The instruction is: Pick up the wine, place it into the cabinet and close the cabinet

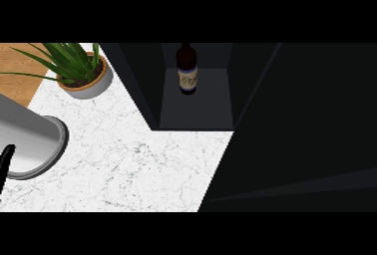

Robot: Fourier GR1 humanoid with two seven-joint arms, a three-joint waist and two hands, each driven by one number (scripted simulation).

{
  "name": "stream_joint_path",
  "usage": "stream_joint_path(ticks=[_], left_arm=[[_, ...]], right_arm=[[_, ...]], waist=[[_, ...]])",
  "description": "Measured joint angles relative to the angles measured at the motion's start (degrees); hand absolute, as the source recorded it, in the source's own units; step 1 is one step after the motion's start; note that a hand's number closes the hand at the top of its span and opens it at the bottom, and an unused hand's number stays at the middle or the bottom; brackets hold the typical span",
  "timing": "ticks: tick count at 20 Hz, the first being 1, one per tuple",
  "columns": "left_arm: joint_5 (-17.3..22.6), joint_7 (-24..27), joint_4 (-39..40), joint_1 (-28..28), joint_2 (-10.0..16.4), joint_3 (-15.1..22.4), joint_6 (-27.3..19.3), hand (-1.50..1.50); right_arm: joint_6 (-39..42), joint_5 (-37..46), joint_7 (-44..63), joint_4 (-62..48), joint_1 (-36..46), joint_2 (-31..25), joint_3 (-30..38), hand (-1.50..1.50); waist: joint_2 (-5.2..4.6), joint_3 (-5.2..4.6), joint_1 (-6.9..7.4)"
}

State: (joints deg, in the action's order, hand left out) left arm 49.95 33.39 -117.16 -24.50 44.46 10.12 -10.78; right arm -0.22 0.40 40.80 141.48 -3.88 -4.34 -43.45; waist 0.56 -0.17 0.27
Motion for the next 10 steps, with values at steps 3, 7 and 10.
stream_joint_path(ticks=[3,7,10], left_arm=[[1.4,-1.2,0.2,0.2,0.7,-2.0,1.2,-1.5],[3.5,-3.2,1.0,1.7,1.1,-3.8,2.5,-1.5],[4.5,-4.0,1.1,1.9,0.8,-4.3,3.7,-1.5]], right_arm=[[-2.5,1.4,-1.6,-0.9,2.3,-0.6,-0.7,1.5],[-8.3,5.6,-1.0,-3.9,9.0,0.4,-5.1,1.5],[-13.0,7.6,-0.4,-4.2,13.2,-2.1,-6.6,1.5]], waist=[[-0.02,0.0,0.13],[-0.08,-0.06,0.16],[-0.11,-0.06,0.37]])
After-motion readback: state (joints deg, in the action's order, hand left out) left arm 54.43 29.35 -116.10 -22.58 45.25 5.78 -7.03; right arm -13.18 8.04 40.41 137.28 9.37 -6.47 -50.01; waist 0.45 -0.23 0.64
